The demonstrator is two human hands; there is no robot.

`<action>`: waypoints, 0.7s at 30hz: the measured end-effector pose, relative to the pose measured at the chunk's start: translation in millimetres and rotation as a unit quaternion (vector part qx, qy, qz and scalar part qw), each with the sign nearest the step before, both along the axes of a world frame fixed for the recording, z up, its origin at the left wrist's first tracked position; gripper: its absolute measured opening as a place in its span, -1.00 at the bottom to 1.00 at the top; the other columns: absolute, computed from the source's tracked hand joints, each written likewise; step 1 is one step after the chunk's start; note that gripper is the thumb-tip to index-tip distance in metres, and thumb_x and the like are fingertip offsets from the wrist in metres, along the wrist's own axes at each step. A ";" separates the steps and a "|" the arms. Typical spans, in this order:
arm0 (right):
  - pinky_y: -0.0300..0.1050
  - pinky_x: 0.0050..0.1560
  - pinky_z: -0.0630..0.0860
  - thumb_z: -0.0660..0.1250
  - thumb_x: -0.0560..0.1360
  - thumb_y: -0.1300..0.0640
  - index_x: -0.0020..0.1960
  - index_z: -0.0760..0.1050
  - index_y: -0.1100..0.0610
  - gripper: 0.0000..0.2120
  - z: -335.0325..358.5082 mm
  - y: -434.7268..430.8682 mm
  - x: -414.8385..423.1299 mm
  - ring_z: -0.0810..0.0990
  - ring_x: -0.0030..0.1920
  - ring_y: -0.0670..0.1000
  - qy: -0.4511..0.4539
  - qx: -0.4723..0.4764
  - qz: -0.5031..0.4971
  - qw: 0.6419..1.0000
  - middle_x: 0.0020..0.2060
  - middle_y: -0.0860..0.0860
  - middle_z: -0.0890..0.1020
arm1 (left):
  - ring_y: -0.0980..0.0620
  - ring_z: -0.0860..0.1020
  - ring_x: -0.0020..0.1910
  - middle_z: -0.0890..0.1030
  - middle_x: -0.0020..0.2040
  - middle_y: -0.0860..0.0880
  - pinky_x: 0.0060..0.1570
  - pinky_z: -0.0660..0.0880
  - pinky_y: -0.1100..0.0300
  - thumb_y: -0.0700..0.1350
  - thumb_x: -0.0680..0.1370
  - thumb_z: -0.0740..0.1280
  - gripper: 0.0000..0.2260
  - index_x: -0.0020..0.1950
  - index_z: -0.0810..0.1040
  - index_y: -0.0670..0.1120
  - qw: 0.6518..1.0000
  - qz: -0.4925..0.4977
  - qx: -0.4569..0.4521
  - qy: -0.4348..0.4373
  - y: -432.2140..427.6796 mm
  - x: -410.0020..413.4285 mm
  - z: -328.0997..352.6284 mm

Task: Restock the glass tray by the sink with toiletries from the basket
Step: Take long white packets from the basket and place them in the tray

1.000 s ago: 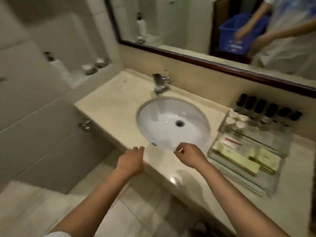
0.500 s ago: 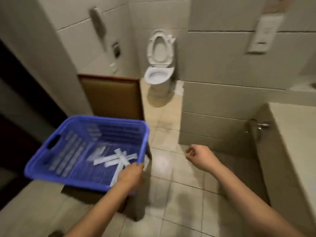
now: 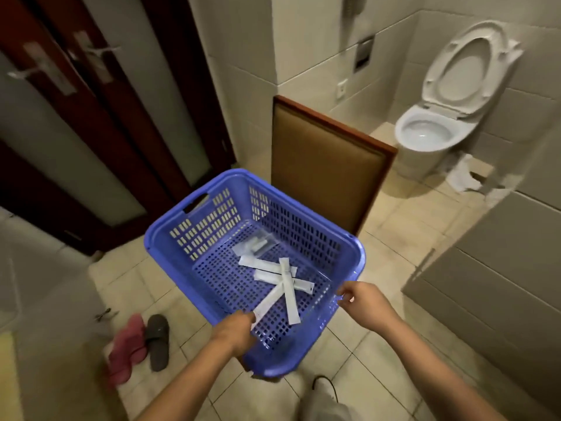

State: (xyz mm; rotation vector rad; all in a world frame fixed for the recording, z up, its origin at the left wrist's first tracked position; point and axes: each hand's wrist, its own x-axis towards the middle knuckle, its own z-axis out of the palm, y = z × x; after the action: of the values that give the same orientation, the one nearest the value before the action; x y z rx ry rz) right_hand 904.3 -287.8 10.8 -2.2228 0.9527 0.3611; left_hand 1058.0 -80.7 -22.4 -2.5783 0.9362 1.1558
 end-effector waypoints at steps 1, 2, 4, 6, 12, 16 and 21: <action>-0.17 0.03 0.44 0.24 0.50 0.22 0.10 0.57 0.09 -0.78 -0.3 -11.1 8.8 0.58 0.06 0.04 0.001 0.001 0.007 1.000 0.02 0.00 0.65 | -0.12 0.45 0.25 0.41 0.30 -0.11 0.17 0.44 0.06 -0.02 0.56 0.21 -0.65 0.33 0.39 -0.08 1.000 0.009 0.004 0.005 -10.5 5.5 -1.9; -0.17 0.01 0.44 0.21 0.50 0.24 0.10 0.56 0.10 -0.76 -3.0 -23.8 20.9 0.58 0.04 0.04 0.001 0.003 0.014 1.000 0.01 0.01 0.66 | -0.12 0.46 0.24 0.42 0.30 -0.11 0.15 0.44 0.06 -0.02 0.57 0.22 -0.65 0.33 0.39 -0.08 1.000 0.020 0.007 0.012 -22.7 13.1 -5.4; -0.17 -0.05 0.43 0.17 0.51 0.27 0.12 0.54 0.13 -0.75 -9.6 -42.3 44.3 0.56 -0.04 0.03 0.004 0.011 0.027 1.000 0.01 0.03 0.66 | -0.12 0.51 0.17 0.45 0.27 -0.11 0.08 0.47 0.05 -0.01 0.59 0.22 -0.66 0.33 0.40 -0.08 0.999 0.037 0.003 0.025 -42.8 26.9 -14.1; -0.18 -0.11 0.43 0.14 0.54 0.27 0.13 0.52 0.14 -0.74 -16.3 -51.6 64.1 0.53 -0.10 0.01 0.005 0.027 0.035 0.999 0.03 0.05 0.64 | -0.12 0.53 0.13 0.48 0.25 -0.10 0.05 0.49 0.04 -0.01 0.59 0.22 -0.66 0.35 0.38 -0.07 0.998 0.053 -0.007 0.027 -55.8 38.6 -21.4; -0.01 -0.13 0.43 0.13 0.58 0.29 0.20 0.45 0.17 -0.76 -56.3 -63.0 113.3 0.57 -0.03 0.12 0.057 0.085 0.076 0.992 0.06 0.15 0.60 | -0.10 0.48 0.23 0.39 0.37 -0.07 0.16 0.47 0.02 0.01 0.60 0.20 -0.63 0.39 0.34 -0.06 0.995 0.095 -0.008 0.043 -63.0 78.2 -60.4; 0.02 -0.10 0.47 0.15 0.59 0.26 0.25 0.42 0.15 -0.75 -97.1 -65.2 141.4 0.54 -0.10 0.13 0.113 0.073 0.097 0.986 0.09 0.15 0.59 | -0.13 0.50 0.19 0.39 0.36 -0.12 0.08 0.47 0.06 -0.01 0.61 0.19 -0.63 0.40 0.33 -0.06 0.991 0.113 0.015 0.065 -63.7 107.1 -97.5; 0.08 -0.07 0.52 0.17 0.52 0.30 0.10 0.52 0.26 -0.78 -167.4 -59.4 171.5 0.58 -0.02 0.22 0.178 0.082 0.084 0.977 0.01 0.23 0.60 | -0.12 0.53 0.08 0.48 0.23 -0.14 0.03 0.49 0.04 -0.02 0.61 0.20 -0.66 0.34 0.37 -0.12 0.987 0.103 0.060 0.108 -70.6 134.6 -161.4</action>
State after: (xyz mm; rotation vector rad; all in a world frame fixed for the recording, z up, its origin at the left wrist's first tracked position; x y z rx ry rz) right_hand 1075.8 -347.1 -156.6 -2.1294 0.8793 0.9062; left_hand 1192.7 -151.3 -183.8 -2.5376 0.6239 1.5216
